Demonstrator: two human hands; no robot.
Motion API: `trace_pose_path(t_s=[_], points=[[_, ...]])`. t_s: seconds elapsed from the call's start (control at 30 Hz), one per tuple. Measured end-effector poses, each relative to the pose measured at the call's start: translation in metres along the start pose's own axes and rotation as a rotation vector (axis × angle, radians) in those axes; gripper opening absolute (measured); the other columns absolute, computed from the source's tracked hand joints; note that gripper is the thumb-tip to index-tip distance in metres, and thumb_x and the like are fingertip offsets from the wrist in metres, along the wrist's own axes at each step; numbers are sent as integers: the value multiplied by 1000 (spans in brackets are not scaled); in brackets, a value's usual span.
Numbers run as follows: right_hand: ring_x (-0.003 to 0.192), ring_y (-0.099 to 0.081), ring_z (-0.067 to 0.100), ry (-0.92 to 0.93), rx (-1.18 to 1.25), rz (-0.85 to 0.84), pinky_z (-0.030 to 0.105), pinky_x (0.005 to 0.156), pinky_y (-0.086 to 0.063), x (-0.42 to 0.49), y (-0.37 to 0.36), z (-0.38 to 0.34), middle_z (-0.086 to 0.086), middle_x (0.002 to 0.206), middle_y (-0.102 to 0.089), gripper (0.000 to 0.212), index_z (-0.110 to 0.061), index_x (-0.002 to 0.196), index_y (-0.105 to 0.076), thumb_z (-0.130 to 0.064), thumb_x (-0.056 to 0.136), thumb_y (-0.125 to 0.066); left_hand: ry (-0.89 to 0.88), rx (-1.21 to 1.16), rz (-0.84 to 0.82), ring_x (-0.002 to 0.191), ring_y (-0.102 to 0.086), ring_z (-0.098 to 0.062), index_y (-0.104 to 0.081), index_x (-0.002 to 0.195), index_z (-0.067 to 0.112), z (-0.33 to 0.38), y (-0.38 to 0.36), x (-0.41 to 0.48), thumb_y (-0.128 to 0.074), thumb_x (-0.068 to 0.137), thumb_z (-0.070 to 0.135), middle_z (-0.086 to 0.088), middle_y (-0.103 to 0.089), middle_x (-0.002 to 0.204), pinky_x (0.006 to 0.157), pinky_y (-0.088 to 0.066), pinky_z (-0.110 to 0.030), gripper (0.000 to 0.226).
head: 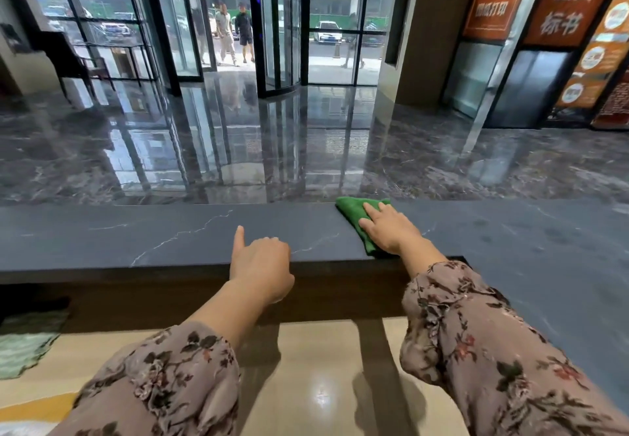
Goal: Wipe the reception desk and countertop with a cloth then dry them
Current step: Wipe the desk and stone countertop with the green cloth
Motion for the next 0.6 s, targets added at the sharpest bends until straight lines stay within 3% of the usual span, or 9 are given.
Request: trace_pose_path(t_s=[0.17, 0.37, 0.47, 0.6], points=[[148, -5, 26, -249, 16, 15, 42, 118, -9, 1, 15, 101, 10, 161, -6, 58, -19, 154, -9, -40, 102, -22, -46, -68, 9, 126, -52, -16, -58, 123, 23, 25, -1, 4, -48, 89, 17, -1, -54, 139, 116, 13, -51, 36], [144, -16, 34, -486, 66, 134, 43, 118, -16, 13, 13, 73, 20, 156, -17, 60, -12, 151, -21, -30, 95, -36, -56, -93, -79, 143, -30, -14, -38, 145, 25, 29, -6, -5, -46, 91, 10, 2, -35, 154, 117, 11, -53, 57], [145, -13, 36, -377, 58, 137, 43, 119, -11, 26, 4, 14, 22, 156, -13, 61, -14, 151, -19, -32, 95, -36, -52, -110, -99, 146, -20, -12, -30, 149, 26, 29, -7, -6, -46, 91, 7, 3, -24, 159, 117, 11, -52, 63], [146, -11, 33, 45, 39, 64, 43, 119, -10, 43, -16, -97, 18, 158, -11, 59, -18, 152, -17, -31, 97, -31, -50, -89, -141, 147, -15, -11, -26, 151, 28, 26, -9, -4, -44, 90, 8, 4, -18, 160, 117, 11, -49, 66]])
Point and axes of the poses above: each hand's wrist, its own x-axis towards the middle knuckle, its own y-axis out of the back of the hand, z = x × y, the point moved 5 cm from there along x, towards the middle knuckle
